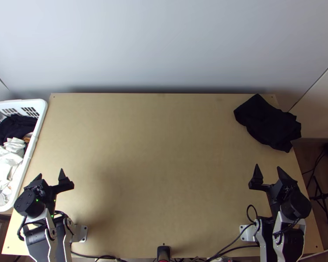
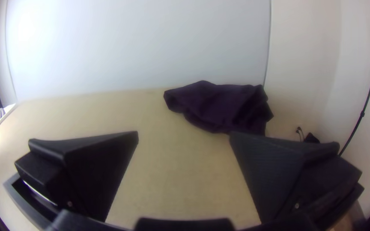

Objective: Fold the t-shirt

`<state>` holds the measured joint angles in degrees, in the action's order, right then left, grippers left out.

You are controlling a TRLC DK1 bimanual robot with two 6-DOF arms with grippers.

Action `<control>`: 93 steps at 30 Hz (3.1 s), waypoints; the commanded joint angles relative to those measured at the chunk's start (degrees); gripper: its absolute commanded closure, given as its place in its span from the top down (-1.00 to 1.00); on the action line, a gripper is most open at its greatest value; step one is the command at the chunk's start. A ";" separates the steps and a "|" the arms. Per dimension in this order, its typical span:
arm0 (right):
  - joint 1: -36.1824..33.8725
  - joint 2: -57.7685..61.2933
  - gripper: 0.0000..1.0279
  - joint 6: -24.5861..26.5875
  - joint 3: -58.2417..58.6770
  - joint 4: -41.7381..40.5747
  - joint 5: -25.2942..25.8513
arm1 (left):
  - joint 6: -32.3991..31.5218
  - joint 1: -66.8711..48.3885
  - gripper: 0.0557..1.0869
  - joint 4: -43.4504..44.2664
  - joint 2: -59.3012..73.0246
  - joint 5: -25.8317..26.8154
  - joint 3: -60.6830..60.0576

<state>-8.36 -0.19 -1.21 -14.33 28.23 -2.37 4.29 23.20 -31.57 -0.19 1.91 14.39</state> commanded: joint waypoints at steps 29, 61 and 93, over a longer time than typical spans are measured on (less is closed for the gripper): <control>3.26 -0.17 0.93 4.11 -0.61 2.89 0.79 | 0.01 -0.09 0.92 0.02 0.01 0.02 0.02; 5.99 44.13 0.93 -1.16 -45.26 15.37 13.80 | -10.10 15.47 0.93 -5.17 65.40 -8.06 46.34; 14.42 57.05 0.93 -5.82 -59.68 33.73 13.53 | 0.28 42.37 0.92 8.37 131.49 -13.87 82.46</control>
<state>5.26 53.74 -7.68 -71.92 60.34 11.18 3.81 61.36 -28.14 122.34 -9.56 92.92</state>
